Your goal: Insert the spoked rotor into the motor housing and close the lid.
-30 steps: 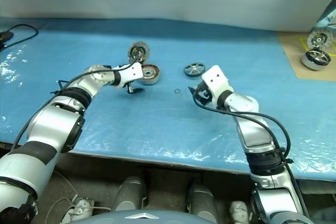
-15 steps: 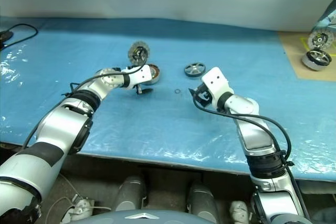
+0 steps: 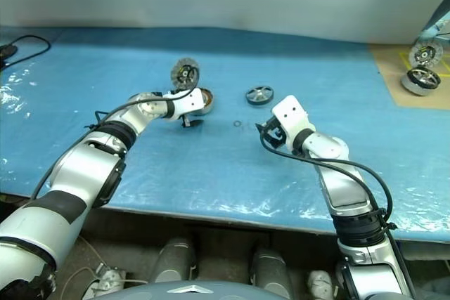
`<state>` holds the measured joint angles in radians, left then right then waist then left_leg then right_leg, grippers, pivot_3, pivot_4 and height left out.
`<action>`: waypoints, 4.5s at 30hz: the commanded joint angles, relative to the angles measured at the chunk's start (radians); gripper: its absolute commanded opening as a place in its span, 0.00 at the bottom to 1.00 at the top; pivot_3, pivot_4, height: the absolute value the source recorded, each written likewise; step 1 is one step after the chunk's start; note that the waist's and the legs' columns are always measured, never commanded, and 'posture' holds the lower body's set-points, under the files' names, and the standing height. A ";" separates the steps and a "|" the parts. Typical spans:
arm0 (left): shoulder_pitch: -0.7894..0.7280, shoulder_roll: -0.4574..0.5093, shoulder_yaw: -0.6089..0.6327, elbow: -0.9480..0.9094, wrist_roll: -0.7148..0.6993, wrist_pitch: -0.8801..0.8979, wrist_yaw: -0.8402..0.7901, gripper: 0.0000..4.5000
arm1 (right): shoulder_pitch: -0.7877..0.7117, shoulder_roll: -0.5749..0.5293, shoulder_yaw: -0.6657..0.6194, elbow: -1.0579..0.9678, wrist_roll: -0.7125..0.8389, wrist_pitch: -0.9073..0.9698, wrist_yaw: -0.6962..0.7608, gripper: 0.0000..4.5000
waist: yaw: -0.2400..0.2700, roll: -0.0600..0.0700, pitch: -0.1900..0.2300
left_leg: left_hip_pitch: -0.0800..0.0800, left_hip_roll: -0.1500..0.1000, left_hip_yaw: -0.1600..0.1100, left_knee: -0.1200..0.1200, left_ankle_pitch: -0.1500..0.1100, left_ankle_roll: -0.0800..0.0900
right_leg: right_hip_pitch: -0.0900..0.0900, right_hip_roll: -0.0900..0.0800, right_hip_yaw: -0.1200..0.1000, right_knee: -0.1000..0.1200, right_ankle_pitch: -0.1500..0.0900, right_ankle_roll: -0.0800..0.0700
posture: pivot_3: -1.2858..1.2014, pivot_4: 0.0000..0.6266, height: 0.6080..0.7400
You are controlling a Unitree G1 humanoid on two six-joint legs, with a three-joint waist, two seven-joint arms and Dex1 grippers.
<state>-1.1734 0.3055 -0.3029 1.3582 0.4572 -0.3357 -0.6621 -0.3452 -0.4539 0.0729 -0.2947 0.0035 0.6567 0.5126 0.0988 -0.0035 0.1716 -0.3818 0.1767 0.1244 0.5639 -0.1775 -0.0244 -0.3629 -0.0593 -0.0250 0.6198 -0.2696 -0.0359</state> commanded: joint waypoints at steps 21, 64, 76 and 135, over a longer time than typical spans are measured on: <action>0.049 0.046 0.069 -0.007 -0.078 -0.002 -0.317 0.45 | -0.018 0.019 0.012 -0.037 0.007 -0.009 -0.031 0.89 | -0.002 0.000 0.000 | 0.000 -0.001 0.000 -0.007 0.000 0.000 | 0.000 0.000 0.000 -0.007 0.000 0.000 | 0.52 0.24 1.00; 0.466 0.163 -0.205 -1.116 -0.235 0.512 -0.837 0.45 | -0.006 0.055 0.047 0.004 0.008 -0.045 -0.040 0.89 | -0.007 0.005 -0.003 | 0.003 -0.005 0.015 -0.020 0.002 0.004 | -0.002 -0.009 0.001 -0.012 -0.001 0.000 | 0.52 0.24 1.00; 0.477 0.190 -0.224 -1.121 -0.223 0.448 -0.761 0.74 | -0.019 0.059 0.057 0.027 0.006 -0.057 -0.034 0.89 | -0.023 0.007 -0.004 | 0.010 -0.004 0.022 -0.020 0.002 0.005 | 0.003 -0.009 0.005 -0.012 -0.004 -0.004 | 0.52 0.24 1.00; 0.908 0.163 0.348 -1.453 -0.852 0.539 -0.292 0.88 | -0.122 -0.015 0.053 0.370 0.099 -0.273 0.166 0.89 | -0.030 0.007 -0.004 | -0.006 0.000 0.024 -0.004 0.005 0.012 | -0.011 -0.007 0.003 0.002 -0.004 -0.005 | 0.52 0.24 1.00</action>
<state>-0.2729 0.4643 0.0245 -0.0542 -0.3732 0.2084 -0.9641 -0.4502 -0.4672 0.1306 0.0923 0.1051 0.4041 0.6742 0.0688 0.0034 0.1675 -0.3875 0.1765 0.1486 0.5601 -0.1725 -0.0128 -0.3733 -0.0662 -0.0217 0.6220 -0.2734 -0.0409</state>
